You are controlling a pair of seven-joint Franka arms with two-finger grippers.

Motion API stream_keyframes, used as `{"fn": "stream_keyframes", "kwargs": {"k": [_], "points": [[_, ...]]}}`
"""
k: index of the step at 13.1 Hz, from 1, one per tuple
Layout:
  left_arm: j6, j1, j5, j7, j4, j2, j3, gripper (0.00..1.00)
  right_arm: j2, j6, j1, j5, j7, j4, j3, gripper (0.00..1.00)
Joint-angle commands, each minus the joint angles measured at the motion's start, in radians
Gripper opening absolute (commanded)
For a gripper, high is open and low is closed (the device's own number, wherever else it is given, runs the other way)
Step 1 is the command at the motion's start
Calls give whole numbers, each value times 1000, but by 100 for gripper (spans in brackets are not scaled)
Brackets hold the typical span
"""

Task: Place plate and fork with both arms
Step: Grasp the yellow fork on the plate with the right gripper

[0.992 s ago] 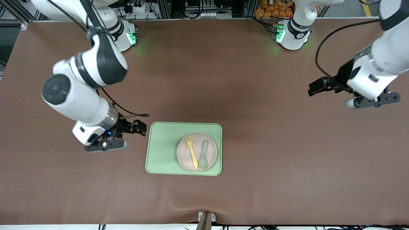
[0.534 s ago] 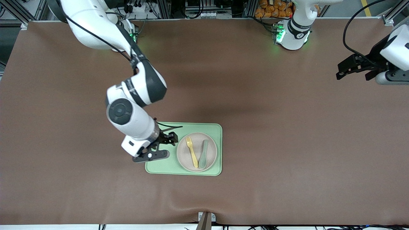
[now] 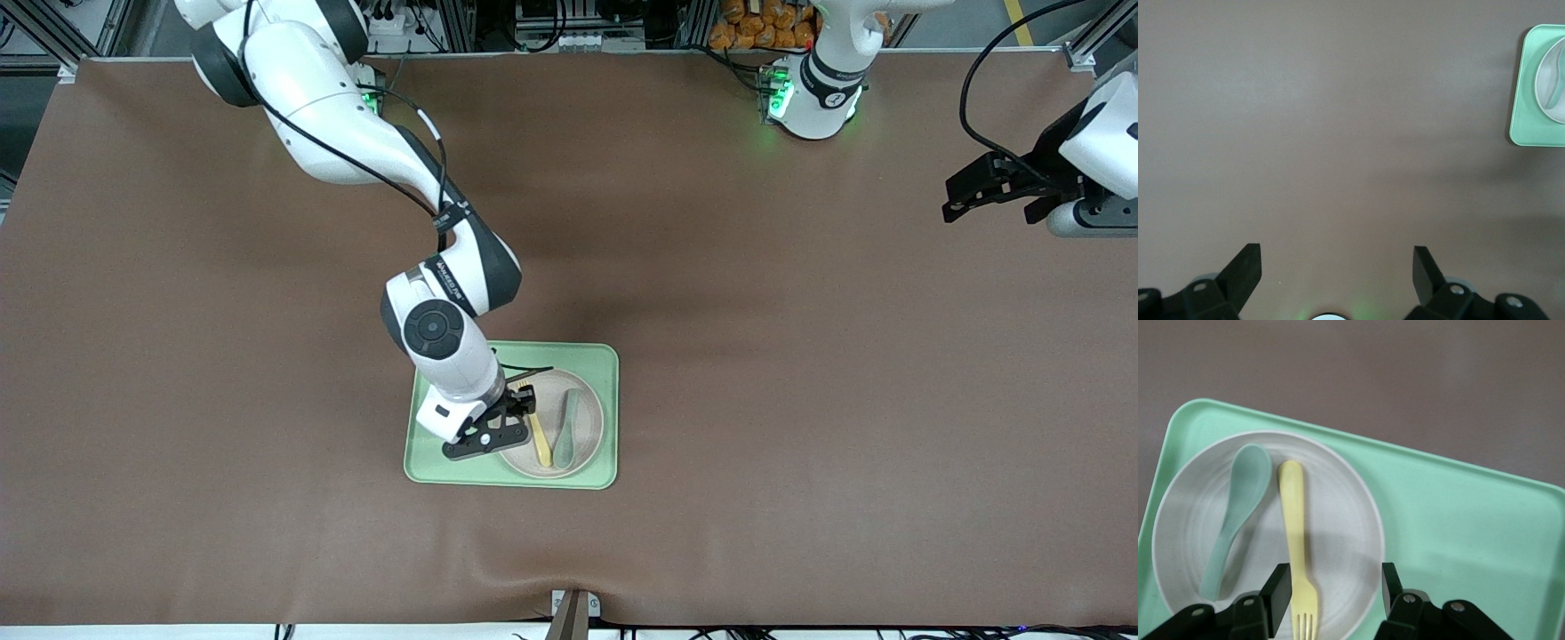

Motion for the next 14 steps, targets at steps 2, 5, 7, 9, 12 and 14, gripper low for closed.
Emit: {"fn": "stream_keyframes", "kwargs": {"k": [2, 5, 7, 9, 12, 14], "points": [[2, 2, 23, 13, -11, -18, -6, 100, 71, 23, 55, -15, 74, 72, -31, 55], [2, 0, 23, 11, -13, -15, -6, 100, 96, 43, 72, -15, 74, 72, -52, 54], [0, 2, 23, 13, -15, -15, -6, 100, 111, 60, 72, -15, 74, 72, -52, 49], [-5, 2, 23, 10, -15, -11, -4, 100, 116, 69, 74, -15, 74, 70, -52, 47], [-20, 28, 23, 14, -16, -11, -6, 100, 121, 80, 75, -15, 74, 70, -52, 47], [-23, 28, 23, 13, -15, -11, -6, 100, 127, 82, 77, -15, 74, 72, -52, 45]]}}
